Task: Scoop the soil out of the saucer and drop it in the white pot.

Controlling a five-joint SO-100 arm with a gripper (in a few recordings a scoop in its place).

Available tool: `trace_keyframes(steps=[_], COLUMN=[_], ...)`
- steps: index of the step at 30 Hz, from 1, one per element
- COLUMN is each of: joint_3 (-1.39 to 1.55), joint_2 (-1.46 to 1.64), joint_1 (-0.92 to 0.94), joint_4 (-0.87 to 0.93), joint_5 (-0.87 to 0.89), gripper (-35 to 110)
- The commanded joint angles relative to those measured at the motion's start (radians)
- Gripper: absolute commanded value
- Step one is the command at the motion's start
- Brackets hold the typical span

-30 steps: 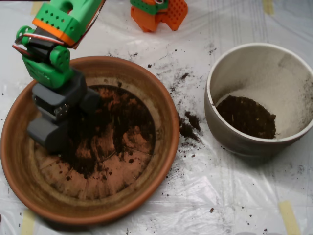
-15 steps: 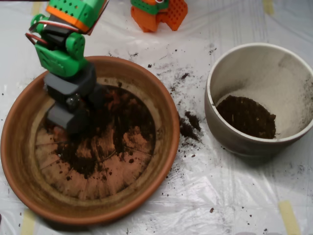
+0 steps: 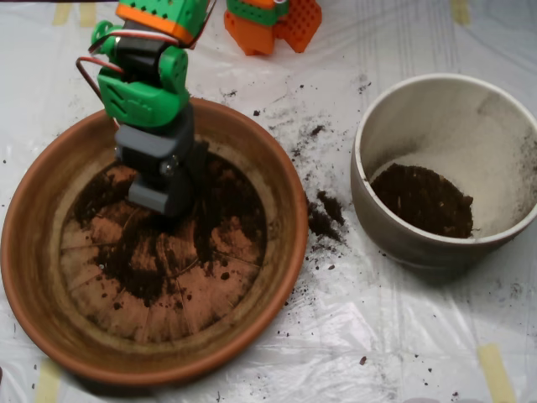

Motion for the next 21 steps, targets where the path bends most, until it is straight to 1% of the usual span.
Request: trace_keyframes(steps=[1,6,11,15,21], joint_3=[0.083,0.293,0.393,0.394,0.33], joint_2=[0.261,0.62,0.939,1.055,1.071], joint_1=[-0.049,-0.179,-0.324,-0.397,-0.5], joint_4=[-0.057,-0.094,-0.031,0.011,0.037], joint_5=[-0.026,-0.057,-0.094,-0.124,-0.16], gripper=[-1,-1,-1,-1,-1])
